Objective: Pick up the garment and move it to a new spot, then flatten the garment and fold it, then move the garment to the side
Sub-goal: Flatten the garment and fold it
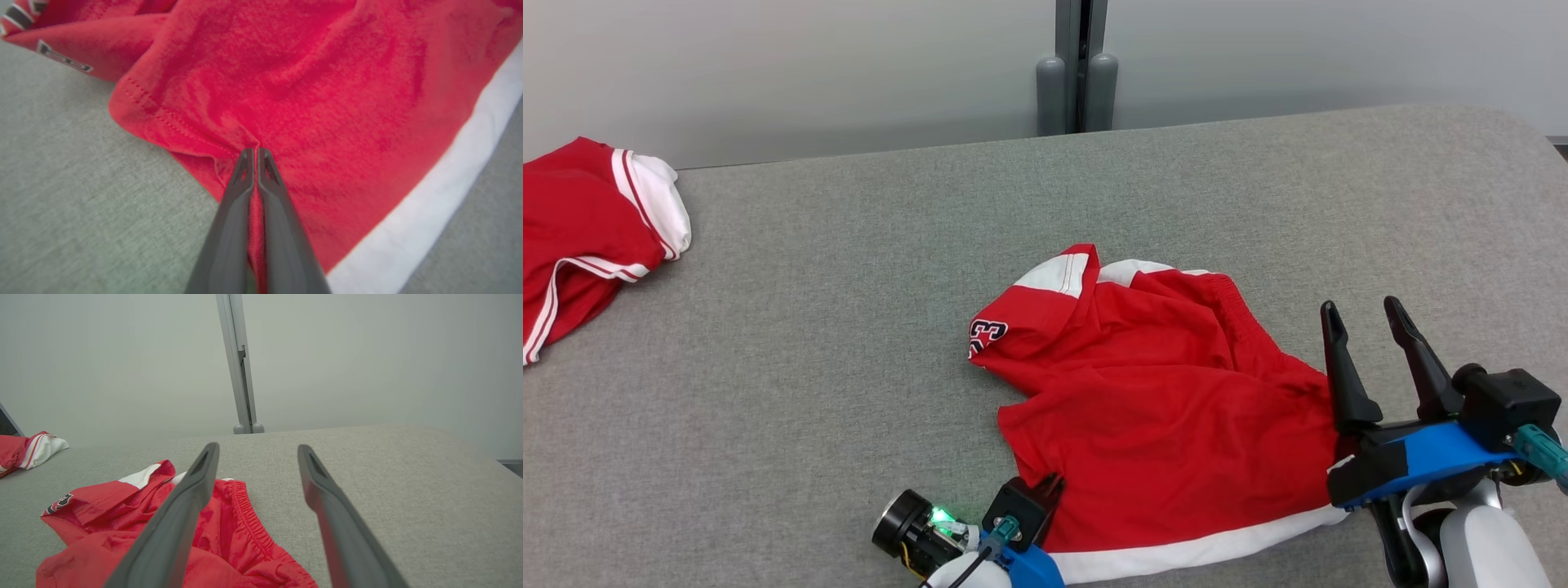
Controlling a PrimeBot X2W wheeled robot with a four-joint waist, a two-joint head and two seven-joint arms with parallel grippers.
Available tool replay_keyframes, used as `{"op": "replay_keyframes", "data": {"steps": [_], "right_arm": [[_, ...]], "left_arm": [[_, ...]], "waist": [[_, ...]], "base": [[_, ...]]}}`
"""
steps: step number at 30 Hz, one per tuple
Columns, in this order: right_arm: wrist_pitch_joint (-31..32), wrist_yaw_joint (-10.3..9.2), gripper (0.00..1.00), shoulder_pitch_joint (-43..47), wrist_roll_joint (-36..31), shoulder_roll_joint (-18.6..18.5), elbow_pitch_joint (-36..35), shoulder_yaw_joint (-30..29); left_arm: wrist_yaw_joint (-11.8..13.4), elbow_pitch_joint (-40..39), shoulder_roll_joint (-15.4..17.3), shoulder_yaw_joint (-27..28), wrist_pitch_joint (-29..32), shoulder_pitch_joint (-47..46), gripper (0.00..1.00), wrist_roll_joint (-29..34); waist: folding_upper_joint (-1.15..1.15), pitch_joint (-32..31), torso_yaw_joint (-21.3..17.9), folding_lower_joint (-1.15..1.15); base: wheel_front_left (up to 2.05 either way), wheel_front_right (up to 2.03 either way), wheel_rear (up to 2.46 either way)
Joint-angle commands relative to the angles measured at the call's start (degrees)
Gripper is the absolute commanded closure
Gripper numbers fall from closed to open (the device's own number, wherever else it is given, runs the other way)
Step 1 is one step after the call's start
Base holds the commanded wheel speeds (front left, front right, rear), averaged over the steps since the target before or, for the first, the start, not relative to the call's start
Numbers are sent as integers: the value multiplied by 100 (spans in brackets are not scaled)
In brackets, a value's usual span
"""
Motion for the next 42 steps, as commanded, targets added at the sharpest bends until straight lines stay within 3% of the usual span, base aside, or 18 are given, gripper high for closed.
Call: {"op": "replay_keyframes", "data": {"steps": [1,7,12,19,26,35,36,37,42], "right_arm": [[-40,0,0,-50,49,2,-5,-24],[-110,0,0,-22,76,1,14,-200],[-133,0,0,-2,55,1,20,-415],[-167,0,0,41,18,1,81,-642],[-228,0,0,83,-60,1,275,-753],[-364,0,0,106,-124,2,500,-822],[-387,0,0,77,-120,2,523,-787],[-422,0,0,51,-105,2,544,-751],[-534,0,0,-10,-93,1,611,-596]], "left_arm": [[58,150,101,-73,37,0,100,88],[399,-187,211,186,-546,-347,100,77],[520,-642,424,598,-695,-573,100,-160],[551,-989,722,1016,-442,-620,100,-540],[655,-783,1017,1391,-191,-343,100,-958],[651,-754,1070,1576,-336,-16,100,-1258],[645,-782,1058,1598,-413,-2,58,-1289],[634,-811,1047,1618,-492,19,0,-1314],[575,-1009,1062,1744,-762,130,0,-1415]], "waist": [[0,-2,7,0],[0,-30,76,0],[0,-47,113,0],[0,-23,91,0],[0,75,24,0],[0,115,85,0],[0,109,96,0],[0,96,111,0],[0,-10,201,0]], "base": [[0,0,0],[0,0,0],[0,0,0],[0,0,0],[0,0,0],[0,0,0],[0,0,0],[0,0,0],[0,0,0]]}}
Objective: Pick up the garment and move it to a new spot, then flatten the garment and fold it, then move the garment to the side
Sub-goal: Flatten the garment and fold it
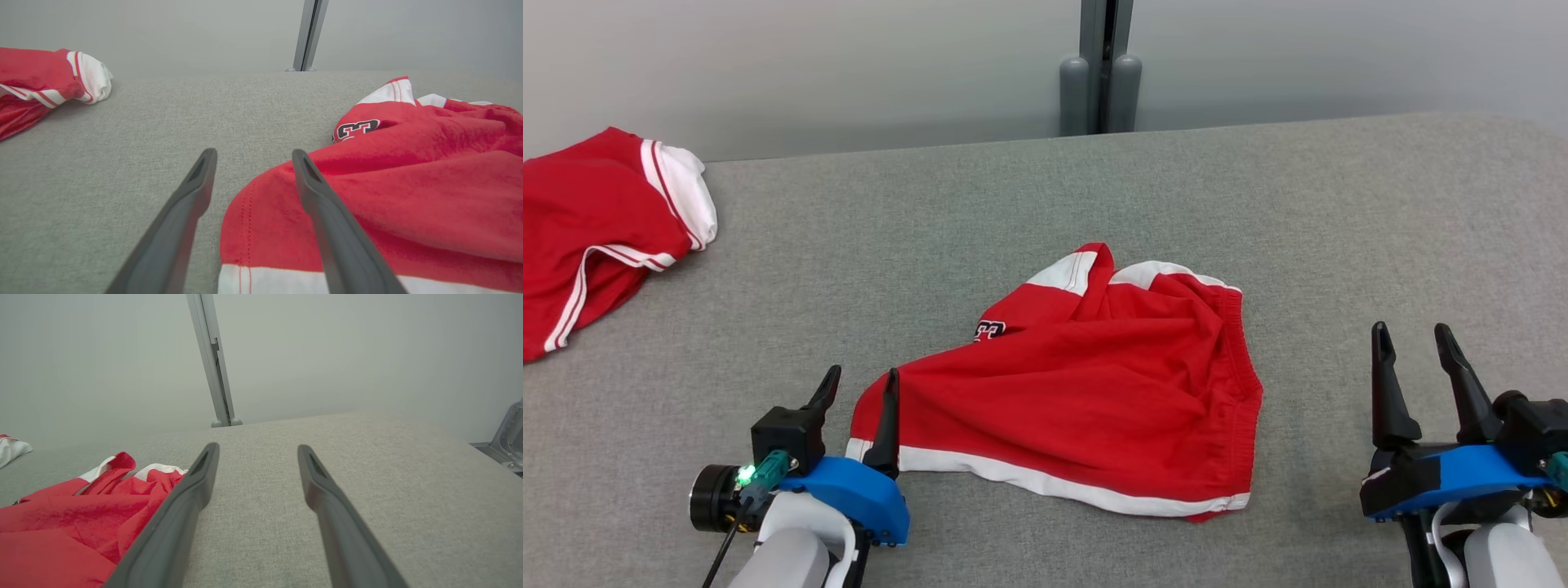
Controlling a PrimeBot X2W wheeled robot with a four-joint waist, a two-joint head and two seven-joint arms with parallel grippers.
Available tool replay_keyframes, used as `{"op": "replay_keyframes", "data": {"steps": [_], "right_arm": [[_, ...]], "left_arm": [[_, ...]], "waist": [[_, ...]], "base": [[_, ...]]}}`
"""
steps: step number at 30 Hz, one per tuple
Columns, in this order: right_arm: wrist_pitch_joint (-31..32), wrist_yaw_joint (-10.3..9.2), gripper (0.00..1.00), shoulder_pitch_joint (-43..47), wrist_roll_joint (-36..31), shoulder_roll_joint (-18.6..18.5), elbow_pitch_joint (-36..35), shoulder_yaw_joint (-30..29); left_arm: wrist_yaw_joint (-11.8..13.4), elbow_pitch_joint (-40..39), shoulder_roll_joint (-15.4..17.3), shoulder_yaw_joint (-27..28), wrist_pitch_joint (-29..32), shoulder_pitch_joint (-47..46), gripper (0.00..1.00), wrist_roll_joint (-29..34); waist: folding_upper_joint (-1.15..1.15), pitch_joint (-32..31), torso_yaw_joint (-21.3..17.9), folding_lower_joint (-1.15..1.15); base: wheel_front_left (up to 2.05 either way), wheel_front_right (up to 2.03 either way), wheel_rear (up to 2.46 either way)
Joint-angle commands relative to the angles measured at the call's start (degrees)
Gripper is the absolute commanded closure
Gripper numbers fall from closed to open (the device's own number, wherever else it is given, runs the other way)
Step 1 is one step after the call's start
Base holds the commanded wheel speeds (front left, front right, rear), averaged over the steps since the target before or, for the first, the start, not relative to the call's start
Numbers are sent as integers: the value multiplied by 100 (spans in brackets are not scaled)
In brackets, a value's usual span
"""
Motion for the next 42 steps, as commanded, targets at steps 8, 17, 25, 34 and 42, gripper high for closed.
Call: {"op": "replay_keyframes", "data": {"steps": [8,17,25,34,42], "right_arm": [[-257,0,0,108,-55,-1,109,301],[-414,0,0,355,115,-3,380,831],[-451,0,0,482,106,-4,506,1053],[-451,0,0,534,18,-3,519,1015],[-451,0,0,488,-206,-3,560,1089]], "left_arm": [[-19,-562,1,278,-227,504,0,-45],[-144,-1066,-266,681,-242,1241,0,82],[-231,-1074,-386,948,-242,1538,0,238],[-288,-1081,-491,1170,-243,1700,0,383],[-339,-1121,-544,1276,-243,1647,0,497]], "waist": [[0,-267,176,0],[0,-603,282,0],[0,-765,293,0],[0,-826,275,0],[0,-746,268,0]], "base": [[0,0,0],[0,0,0],[0,0,0],[0,0,0],[0,0,0]]}}
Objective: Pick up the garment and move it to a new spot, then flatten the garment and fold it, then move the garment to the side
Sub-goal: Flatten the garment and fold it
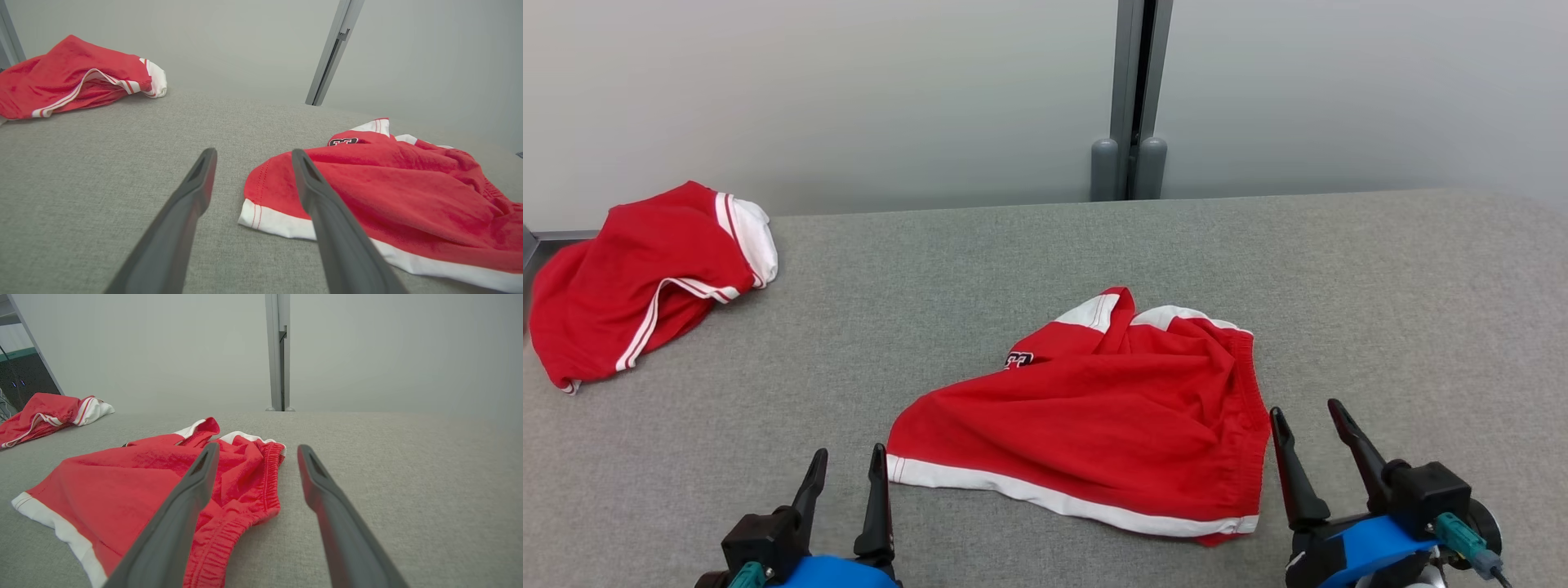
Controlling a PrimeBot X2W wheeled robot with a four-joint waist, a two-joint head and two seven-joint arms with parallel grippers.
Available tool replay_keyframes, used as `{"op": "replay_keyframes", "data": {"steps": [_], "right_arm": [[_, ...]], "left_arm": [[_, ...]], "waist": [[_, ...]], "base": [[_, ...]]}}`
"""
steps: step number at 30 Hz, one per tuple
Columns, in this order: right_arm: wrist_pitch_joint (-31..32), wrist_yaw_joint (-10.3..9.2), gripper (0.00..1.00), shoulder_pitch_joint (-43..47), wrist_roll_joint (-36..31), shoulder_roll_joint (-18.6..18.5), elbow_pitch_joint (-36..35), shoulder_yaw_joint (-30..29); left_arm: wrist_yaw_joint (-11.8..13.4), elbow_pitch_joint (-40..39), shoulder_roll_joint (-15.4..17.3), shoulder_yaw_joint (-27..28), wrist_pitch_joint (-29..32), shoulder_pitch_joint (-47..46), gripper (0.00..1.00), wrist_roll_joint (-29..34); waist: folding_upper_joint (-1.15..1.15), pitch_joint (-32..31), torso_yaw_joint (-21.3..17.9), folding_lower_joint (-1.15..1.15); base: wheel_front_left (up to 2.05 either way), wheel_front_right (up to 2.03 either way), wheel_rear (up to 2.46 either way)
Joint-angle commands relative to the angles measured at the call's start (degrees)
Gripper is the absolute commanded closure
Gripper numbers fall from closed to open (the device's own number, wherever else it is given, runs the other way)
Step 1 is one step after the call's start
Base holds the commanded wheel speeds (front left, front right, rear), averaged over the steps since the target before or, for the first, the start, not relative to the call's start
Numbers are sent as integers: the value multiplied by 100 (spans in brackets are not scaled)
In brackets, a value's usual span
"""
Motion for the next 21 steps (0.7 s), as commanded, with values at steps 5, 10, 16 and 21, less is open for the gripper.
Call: {"op": "replay_keyframes", "data": {"steps": [5,10,16,21], "right_arm": [[165,0,0,323,-615,-30,36,256],[389,0,0,680,-677,-178,-54,478],[616,0,0,687,-586,-390,-41,784],[765,0,0,411,-540,-565,191,1025]], "left_arm": [[-14,-59,-2,121,-27,-34,0,104],[-35,-59,-37,201,-26,-9,0,147],[-77,-25,-83,240,-26,-75,0,208],[-121,13,-111,236,-26,-159,0,272]], "waist": [[0,112,36,0],[0,208,42,0],[0,303,32,0],[0,384,80,0]], "base": [[0,0,0],[0,0,0],[0,0,0],[0,0,0]]}}
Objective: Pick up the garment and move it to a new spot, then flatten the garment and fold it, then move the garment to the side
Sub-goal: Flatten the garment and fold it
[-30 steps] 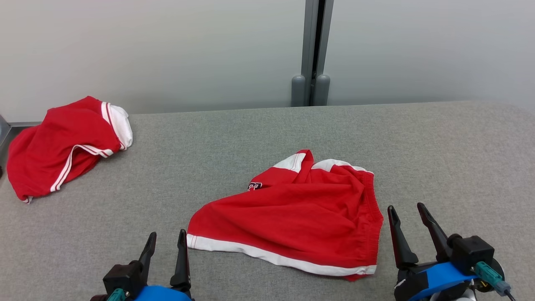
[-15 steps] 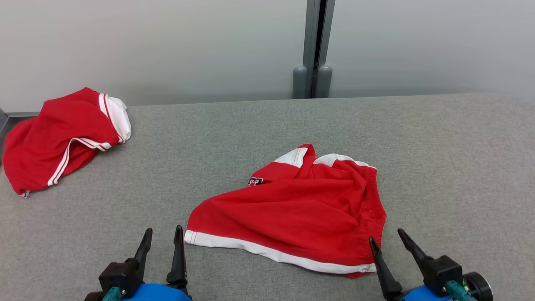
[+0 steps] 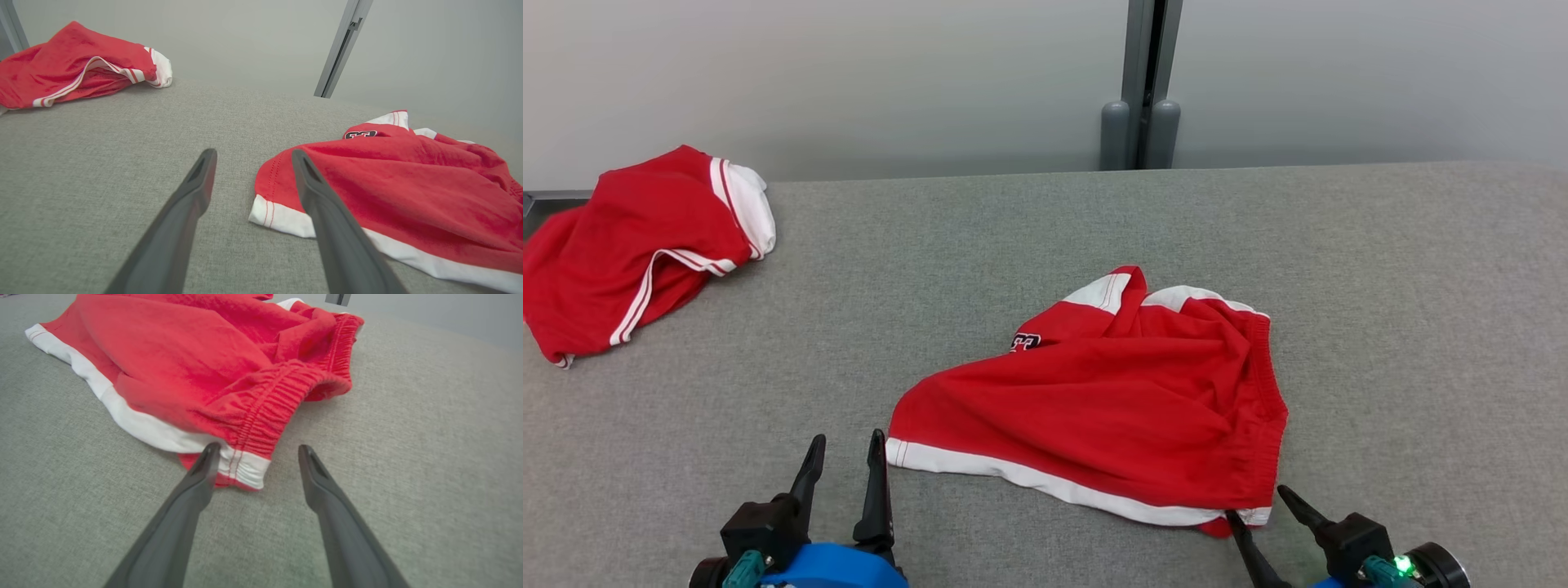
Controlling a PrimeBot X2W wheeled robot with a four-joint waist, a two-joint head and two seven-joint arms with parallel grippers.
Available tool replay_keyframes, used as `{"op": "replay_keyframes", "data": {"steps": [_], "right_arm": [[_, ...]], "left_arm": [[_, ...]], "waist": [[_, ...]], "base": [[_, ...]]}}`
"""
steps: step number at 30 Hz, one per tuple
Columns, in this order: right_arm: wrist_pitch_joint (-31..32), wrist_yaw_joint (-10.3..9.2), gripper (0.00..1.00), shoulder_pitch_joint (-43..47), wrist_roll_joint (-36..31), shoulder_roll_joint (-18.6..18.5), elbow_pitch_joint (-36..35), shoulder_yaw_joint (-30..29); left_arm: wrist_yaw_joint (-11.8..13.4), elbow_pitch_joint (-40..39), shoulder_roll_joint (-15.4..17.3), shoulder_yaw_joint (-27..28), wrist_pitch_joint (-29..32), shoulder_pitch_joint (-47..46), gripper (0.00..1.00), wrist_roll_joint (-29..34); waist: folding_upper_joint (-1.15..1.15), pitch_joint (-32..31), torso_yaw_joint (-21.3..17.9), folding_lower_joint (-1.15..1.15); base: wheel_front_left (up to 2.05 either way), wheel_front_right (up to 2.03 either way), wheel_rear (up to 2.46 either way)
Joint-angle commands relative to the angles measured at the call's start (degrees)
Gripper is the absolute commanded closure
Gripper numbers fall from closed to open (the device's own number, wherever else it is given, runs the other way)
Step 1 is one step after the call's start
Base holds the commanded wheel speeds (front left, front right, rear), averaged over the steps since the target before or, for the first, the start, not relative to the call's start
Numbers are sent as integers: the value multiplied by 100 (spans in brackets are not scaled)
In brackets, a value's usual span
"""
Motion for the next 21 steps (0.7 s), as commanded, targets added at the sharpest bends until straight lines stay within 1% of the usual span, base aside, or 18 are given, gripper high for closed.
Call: {"op": "replay_keyframes", "data": {"steps": [1,3,4,5,6,8,9,10,11,12,18,21], "right_arm": [[-15,0,0,-69,44,-15,32,18],[23,0,0,-150,121,-64,133,119],[56,0,12,-188,170,-84,188,157],[57,0,35,-219,211,-104,220,194],[62,0,51,-254,247,-118,243,235],[31,0,71,-305,338,-145,290,291],[13,0,80,-333,371,-170,302,310],[0,0,87,-356,397,-190,308,322],[-14,0,91,-376,425,-203,310,339],[-33,0,100,-394,461,-211,307,345],[-84,0,100,-489,502,-257,302,374],[-97,0,100,-550,515,-255,317,398]], "left_arm": [[-28,8,16,-6,-26,-76,0,20],[-27,32,1,17,-26,-91,0,32],[-32,44,-2,30,-26,-95,0,34],[-45,59,-7,41,-26,-99,0,33],[-63,92,-9,42,-26,-104,0,31],[-103,194,-17,-17,-14,-122,0,26],[-144,263,-25,-50,33,-144,0,8],[-174,329,-33,-84,98,-165,0,-9],[-200,398,-37,-113,147,-194,0,-23],[-231,462,-47,-140,199,-226,0,-44],[-356,939,-129,-244,546,-501,0,-201],[-297,1232,-162,-201,742,-686,0,-301]], "waist": [[0,20,26,0],[0,43,61,0],[0,56,74,0],[0,68,85,0],[0,80,93,0],[0,103,103,0],[0,113,104,0],[0,123,102,0],[0,131,97,0],[0,139,89,0],[0,186,26,0],[0,216,-9,0]], "base": [[0,0,0],[0,0,0],[0,0,0],[0,0,0],[0,0,0],[0,0,0],[0,0,0],[0,0,0],[0,0,0],[0,0,0],[0,0,0],[0,0,0]]}}
